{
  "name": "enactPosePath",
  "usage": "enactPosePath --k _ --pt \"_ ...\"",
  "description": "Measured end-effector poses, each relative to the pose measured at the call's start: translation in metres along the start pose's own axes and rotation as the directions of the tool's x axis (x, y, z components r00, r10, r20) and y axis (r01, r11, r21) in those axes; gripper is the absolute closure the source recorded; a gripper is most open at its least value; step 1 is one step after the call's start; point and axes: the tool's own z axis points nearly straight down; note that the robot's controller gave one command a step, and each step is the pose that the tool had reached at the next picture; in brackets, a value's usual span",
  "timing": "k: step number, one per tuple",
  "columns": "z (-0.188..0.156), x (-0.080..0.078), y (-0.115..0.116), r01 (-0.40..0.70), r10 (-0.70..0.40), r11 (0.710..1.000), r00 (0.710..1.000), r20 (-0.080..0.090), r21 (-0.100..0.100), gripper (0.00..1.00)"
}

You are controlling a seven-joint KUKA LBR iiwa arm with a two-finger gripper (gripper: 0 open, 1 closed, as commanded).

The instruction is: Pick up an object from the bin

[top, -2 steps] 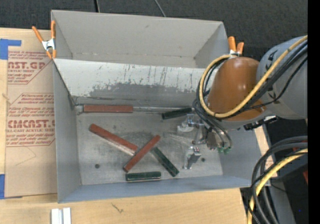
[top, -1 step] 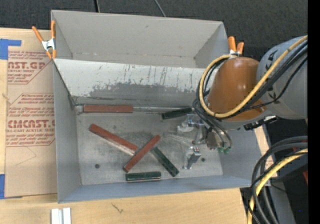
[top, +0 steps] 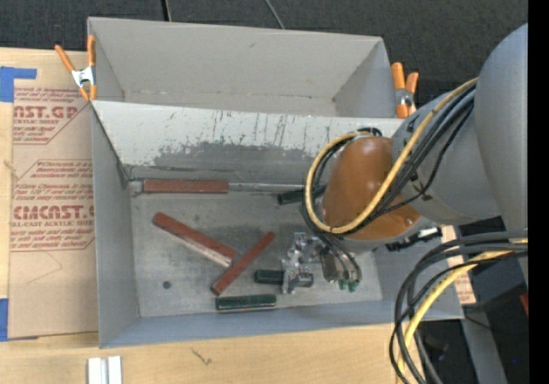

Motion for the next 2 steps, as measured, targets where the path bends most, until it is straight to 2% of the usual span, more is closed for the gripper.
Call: enactPosePath --k 1,2 --pt "0.000 0.000 0.000 0.000 0.000 1.000 1.000 0.000 0.000 1.00" --pt "-0.148 -0.018 -0.016 -0.012 0.012 1.000 1.000 -0.002 0.001 1.00"
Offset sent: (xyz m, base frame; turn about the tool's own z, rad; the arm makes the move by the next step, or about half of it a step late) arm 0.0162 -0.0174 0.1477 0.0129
